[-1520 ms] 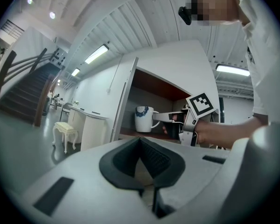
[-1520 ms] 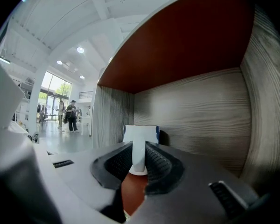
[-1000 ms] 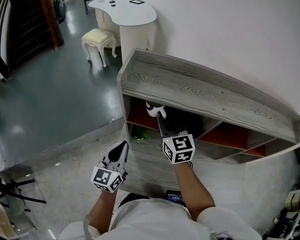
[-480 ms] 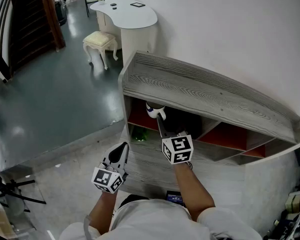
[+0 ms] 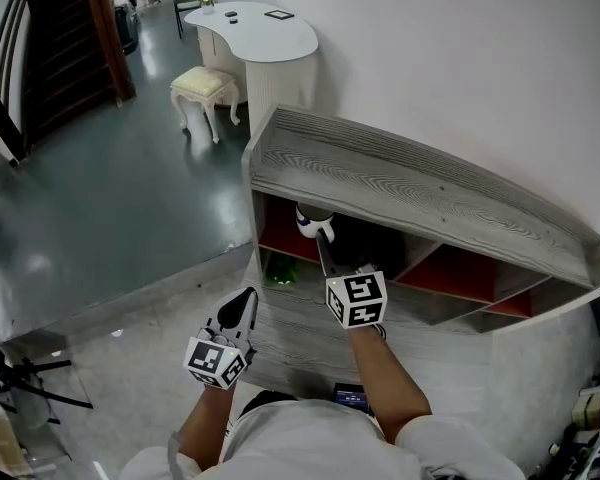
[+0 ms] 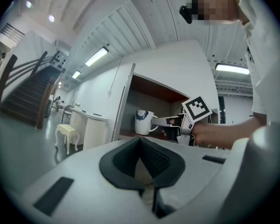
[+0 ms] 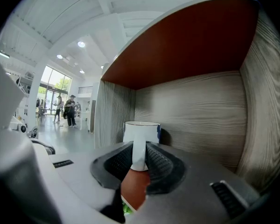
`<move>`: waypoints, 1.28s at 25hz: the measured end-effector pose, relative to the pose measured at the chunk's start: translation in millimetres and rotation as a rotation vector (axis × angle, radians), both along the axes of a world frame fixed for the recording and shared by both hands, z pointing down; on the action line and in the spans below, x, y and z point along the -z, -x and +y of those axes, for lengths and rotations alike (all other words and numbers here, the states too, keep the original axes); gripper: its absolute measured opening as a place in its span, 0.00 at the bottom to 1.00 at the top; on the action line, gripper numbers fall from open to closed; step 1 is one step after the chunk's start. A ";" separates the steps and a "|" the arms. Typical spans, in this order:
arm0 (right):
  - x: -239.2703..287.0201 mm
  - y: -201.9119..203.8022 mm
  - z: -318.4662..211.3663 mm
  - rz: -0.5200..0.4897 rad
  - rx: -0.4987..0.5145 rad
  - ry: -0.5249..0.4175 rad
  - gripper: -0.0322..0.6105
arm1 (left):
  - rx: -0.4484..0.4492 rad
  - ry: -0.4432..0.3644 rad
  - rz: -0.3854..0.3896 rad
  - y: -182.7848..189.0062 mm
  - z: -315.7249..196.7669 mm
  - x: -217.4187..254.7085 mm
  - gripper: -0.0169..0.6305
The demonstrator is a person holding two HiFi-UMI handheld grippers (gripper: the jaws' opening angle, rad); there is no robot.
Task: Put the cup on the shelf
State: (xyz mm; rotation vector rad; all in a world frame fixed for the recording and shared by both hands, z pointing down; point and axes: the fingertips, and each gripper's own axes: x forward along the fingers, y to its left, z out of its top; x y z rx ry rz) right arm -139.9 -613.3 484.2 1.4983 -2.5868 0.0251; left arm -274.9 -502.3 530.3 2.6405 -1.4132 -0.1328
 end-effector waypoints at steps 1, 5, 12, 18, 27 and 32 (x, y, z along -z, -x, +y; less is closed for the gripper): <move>-0.1 0.0 0.1 0.000 -0.001 0.000 0.18 | 0.001 0.000 -0.001 0.5 0.2 0.2 0.04; 0.2 -1.0 0.2 -0.005 -0.004 -0.002 0.19 | 0.000 -0.005 -0.004 -0.1 0.9 2.2 0.04; -0.5 -1.1 1.3 -0.013 -0.001 -0.006 0.26 | 0.006 -0.008 -0.004 1.1 2.8 1.9 0.04; 5.7 -7.8 10.1 -0.025 -0.003 -0.023 0.27 | 0.008 -0.013 -0.006 0.3 6.8 4.8 0.04; 20.4 -27.5 42.3 -0.047 0.011 -0.079 0.22 | 0.024 -0.021 -0.009 -10.0 20.1 9.6 0.04; 22.6 -51.0 75.2 -0.054 0.014 -0.106 0.13 | 0.058 -0.040 -0.028 -16.8 34.7 18.8 0.04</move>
